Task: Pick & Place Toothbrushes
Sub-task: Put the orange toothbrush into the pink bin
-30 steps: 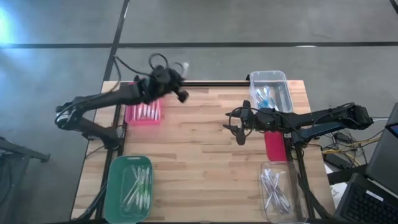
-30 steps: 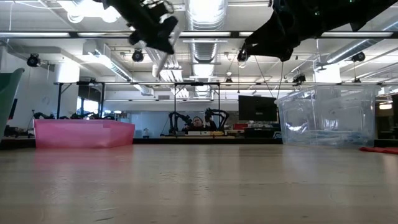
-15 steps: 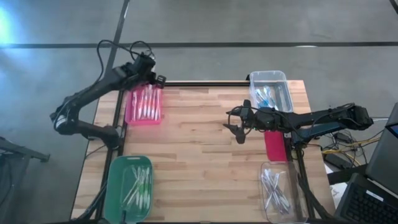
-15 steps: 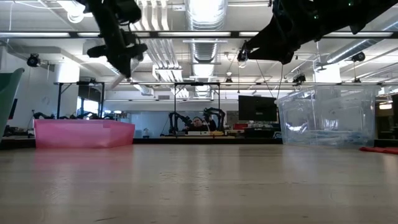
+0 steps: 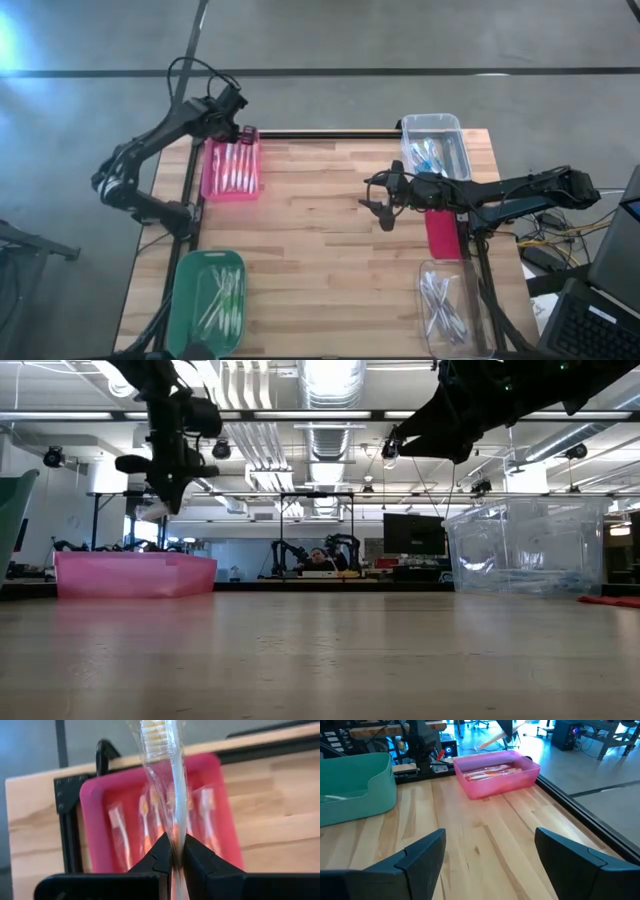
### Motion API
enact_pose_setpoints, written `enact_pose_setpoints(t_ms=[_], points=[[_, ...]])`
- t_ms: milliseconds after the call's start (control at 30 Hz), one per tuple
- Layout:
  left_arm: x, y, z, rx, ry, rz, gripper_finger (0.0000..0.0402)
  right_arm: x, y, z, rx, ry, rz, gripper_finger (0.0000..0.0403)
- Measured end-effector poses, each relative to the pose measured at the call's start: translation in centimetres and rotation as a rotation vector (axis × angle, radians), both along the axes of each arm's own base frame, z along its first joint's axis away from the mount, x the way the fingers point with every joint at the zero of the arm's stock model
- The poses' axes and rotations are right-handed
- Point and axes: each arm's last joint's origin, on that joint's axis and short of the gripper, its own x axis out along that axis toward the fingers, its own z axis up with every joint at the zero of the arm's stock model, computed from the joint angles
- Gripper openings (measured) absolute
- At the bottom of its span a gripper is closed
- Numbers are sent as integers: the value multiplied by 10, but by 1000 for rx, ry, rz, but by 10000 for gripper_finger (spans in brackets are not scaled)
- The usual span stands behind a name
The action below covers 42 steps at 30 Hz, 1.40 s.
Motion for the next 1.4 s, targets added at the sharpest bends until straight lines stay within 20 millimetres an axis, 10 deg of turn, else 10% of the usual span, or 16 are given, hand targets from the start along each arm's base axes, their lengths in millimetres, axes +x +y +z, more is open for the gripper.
enact_pose_setpoints(t_ms=[767,1400], points=[[-13,29,-69,-341,159,119,28,-3,0,-9,46,82,-14,329],[-16,31,-73,-349,137,122,50,-3,0,-9,62,77,-19,283]])
